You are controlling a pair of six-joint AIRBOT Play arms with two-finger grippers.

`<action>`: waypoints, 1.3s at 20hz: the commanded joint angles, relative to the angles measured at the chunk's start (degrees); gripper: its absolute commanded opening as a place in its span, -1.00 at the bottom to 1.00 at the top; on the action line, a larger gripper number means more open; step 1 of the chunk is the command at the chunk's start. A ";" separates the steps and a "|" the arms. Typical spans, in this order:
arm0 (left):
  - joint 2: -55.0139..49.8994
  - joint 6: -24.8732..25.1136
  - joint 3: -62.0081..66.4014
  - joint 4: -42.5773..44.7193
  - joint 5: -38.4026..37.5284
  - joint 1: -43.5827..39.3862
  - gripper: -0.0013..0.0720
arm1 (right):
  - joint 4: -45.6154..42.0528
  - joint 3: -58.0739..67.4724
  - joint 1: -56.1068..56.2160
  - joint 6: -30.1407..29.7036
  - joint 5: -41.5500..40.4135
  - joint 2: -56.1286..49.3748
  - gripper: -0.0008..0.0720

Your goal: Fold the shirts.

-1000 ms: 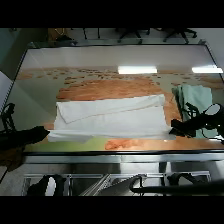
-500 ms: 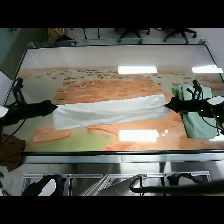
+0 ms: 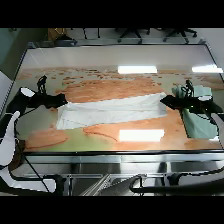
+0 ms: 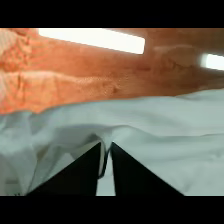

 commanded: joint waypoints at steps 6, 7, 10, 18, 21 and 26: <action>-3.23 -4.07 14.62 0.66 -11.54 1.20 0.91 | -4.39 4.74 -1.20 -2.05 0.46 -3.54 0.47; -3.23 -4.07 14.99 0.63 -12.90 1.18 0.91 | -4.35 4.76 -0.81 -2.05 0.85 -4.57 0.47; -3.23 -4.55 14.95 0.57 -14.93 0.48 0.91 | -4.35 4.74 1.40 -2.03 6.40 -6.88 0.46; -3.23 -5.35 14.95 0.50 -13.77 -6.78 -0.10 | -3.85 4.79 4.15 -2.91 11.23 -6.67 -0.92; -3.45 -5.31 14.95 0.52 -10.95 -12.09 -0.93 | -3.72 4.85 3.63 -2.89 12.68 -3.34 -0.92; -9.97 -6.45 14.95 0.46 -7.61 -27.41 -0.93 | -1.75 9.75 1.11 0.44 21.57 5.95 -0.92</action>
